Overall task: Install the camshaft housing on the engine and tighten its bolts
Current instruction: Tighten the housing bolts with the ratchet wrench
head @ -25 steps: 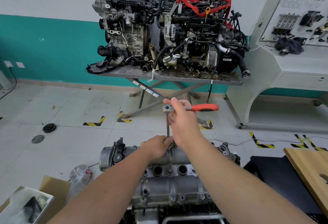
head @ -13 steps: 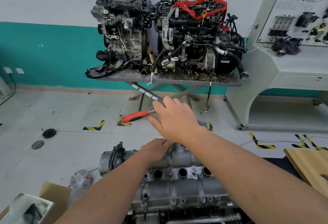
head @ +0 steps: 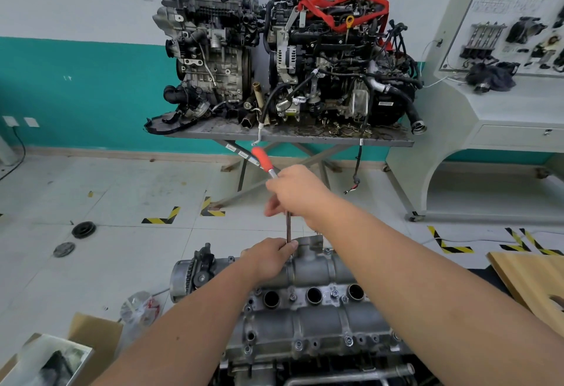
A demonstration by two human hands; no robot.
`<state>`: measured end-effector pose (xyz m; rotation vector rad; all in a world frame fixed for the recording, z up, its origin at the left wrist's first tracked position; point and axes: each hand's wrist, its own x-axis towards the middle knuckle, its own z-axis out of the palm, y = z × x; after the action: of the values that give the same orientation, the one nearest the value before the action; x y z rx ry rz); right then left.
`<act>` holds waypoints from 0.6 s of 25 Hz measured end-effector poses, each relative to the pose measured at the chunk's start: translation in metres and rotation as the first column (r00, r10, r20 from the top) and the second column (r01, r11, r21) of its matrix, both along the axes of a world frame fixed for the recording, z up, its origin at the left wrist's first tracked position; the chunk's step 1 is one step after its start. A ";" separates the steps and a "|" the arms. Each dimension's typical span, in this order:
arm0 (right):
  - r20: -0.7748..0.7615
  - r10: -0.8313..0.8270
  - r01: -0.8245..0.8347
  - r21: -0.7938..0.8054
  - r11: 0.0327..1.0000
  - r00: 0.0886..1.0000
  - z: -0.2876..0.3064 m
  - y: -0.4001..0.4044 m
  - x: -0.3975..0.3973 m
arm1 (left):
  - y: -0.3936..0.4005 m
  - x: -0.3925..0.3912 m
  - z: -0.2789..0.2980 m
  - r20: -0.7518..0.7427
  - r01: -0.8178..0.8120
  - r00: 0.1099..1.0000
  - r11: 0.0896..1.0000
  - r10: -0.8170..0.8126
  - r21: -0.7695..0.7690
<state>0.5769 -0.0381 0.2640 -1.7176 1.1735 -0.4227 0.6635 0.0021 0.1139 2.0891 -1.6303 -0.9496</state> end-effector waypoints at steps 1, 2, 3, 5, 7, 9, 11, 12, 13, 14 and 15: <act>0.261 -0.133 0.053 0.292 0.955 0.956 -0.001 0.003 -0.003 | 0.001 0.000 0.001 0.005 -0.002 1.000 1.000 0.002 -0.008; 0.457 -0.320 0.074 0.478 0.875 0.830 -0.005 0.004 -0.006 | 0.002 0.000 0.002 0.007 -0.005 1.000 1.000 0.005 -0.006; 0.582 -0.465 0.065 0.576 0.815 0.667 -0.013 0.002 -0.008 | 0.001 0.000 0.003 0.007 -0.007 1.000 1.000 0.007 0.001; 0.716 -0.530 0.054 0.572 0.819 0.455 -0.030 0.006 -0.008 | -0.001 0.000 0.004 0.002 -0.005 1.000 1.000 0.005 0.025; 0.704 -0.295 0.274 0.146 0.951 0.646 -0.048 0.014 -0.011 | -0.001 0.001 0.002 -0.025 -0.009 1.000 1.000 0.009 0.017; 0.403 -0.011 0.293 -0.647 0.704 0.915 -0.067 0.017 -0.019 | 0.001 0.000 0.001 -0.074 -0.006 0.997 0.997 0.001 -0.071; 0.098 0.066 0.077 -0.960 0.269 0.993 -0.072 0.007 -0.023 | 0.003 -0.002 0.004 -0.081 0.021 0.996 0.994 -0.030 -0.112; -0.016 0.039 -0.023 -0.982 0.189 0.999 -0.067 0.004 -0.023 | 0.003 -0.002 0.006 -0.068 0.019 0.997 0.997 -0.024 -0.071; -0.110 -0.006 -0.107 -0.978 0.178 0.994 -0.060 0.001 -0.022 | 0.002 -0.001 0.006 -0.060 0.003 0.998 1.000 -0.004 -0.017; -0.197 -0.050 -0.183 -0.963 0.200 0.979 -0.052 0.000 -0.022 | 0.001 -0.001 0.006 -0.046 -0.015 0.999 1.000 0.016 0.025; -0.271 -0.085 -0.246 -0.942 0.230 0.959 -0.046 -0.001 -0.023 | 0.001 -0.001 0.005 -0.036 -0.024 0.999 0.999 0.025 0.043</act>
<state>0.5541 -0.0388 0.2177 -3.0422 0.9974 -1.0622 0.6628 0.0030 0.1192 2.1018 -1.5761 -1.0176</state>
